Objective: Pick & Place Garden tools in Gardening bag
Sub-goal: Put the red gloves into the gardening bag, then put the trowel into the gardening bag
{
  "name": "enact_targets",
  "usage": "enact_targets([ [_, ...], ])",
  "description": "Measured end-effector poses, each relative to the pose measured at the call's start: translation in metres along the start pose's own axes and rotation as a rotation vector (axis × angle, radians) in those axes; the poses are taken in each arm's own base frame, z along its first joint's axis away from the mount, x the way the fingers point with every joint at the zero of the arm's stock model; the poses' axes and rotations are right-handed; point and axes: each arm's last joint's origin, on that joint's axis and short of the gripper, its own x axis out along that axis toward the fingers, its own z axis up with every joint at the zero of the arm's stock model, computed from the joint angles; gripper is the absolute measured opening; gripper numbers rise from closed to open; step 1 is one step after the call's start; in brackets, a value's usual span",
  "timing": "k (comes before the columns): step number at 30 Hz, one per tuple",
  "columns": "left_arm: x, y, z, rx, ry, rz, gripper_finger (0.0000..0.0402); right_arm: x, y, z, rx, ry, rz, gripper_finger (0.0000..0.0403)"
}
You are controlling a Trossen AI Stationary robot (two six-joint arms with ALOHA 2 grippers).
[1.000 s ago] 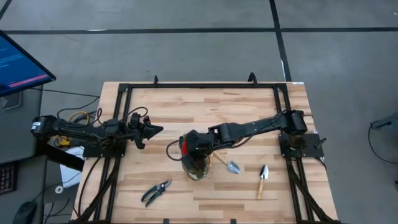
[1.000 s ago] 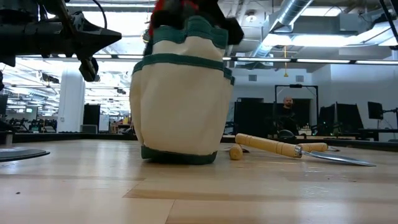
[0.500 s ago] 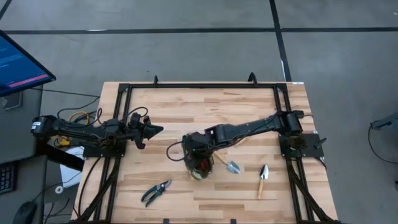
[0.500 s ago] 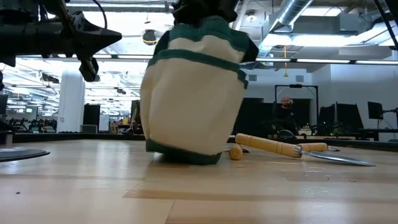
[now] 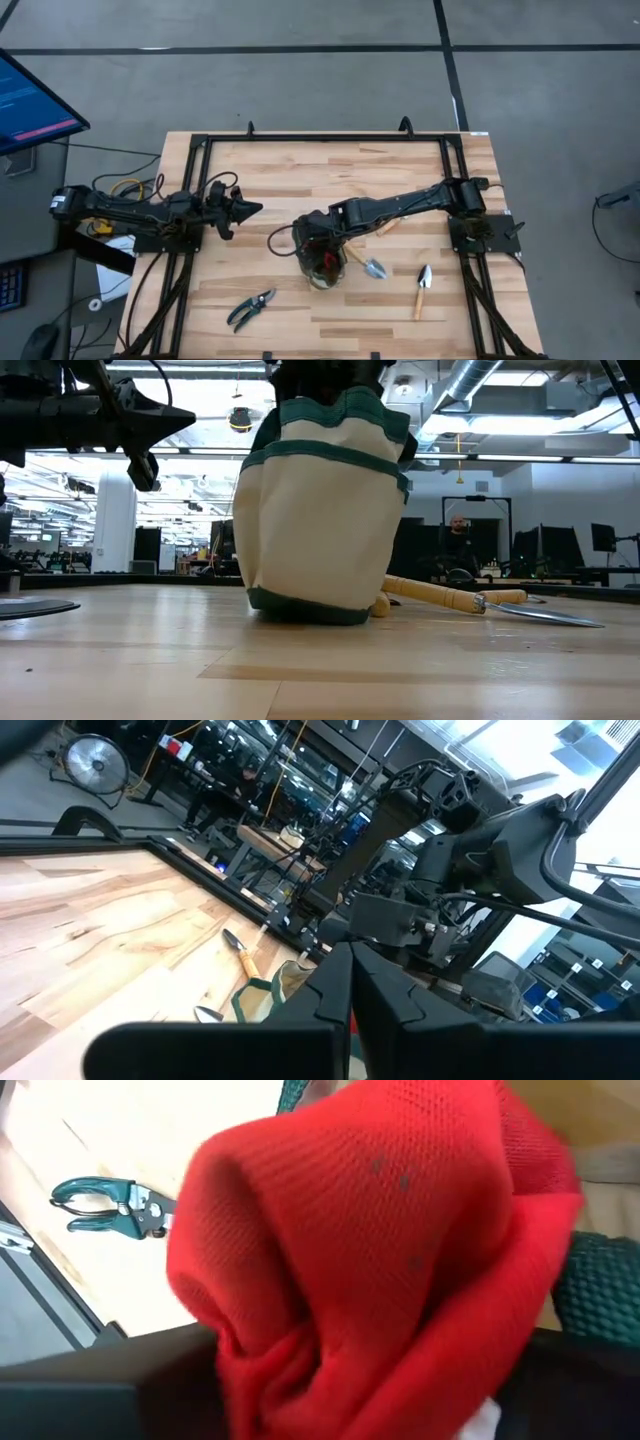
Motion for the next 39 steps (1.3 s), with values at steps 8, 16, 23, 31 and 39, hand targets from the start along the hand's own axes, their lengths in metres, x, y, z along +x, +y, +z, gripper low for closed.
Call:
enact_targets([
  [8,0.0,0.0,0.0,0.0,0.0,0.0,0.0008,-0.01,0.001,0.0,-0.026,-0.01,0.021,0.0259],
  [16,0.0,0.0,0.0,-0.001,-0.003,-0.002,0.0006,-0.035,0.002,-0.003,-0.06,-0.022,0.064,0.026],
  [23,0.0,0.0,0.001,-0.001,-0.006,-0.003,0.0011,-0.06,-0.003,-0.004,-0.057,-0.037,0.073,0.026],
  [31,0.0,0.0,0.001,-0.001,-0.006,-0.004,0.0008,-0.086,-0.008,-0.003,-0.07,-0.075,0.095,0.026],
  [39,0.0,0.0,0.001,-0.001,-0.006,-0.004,0.0008,-0.111,-0.012,-0.003,-0.124,-0.05,0.121,0.026],
])
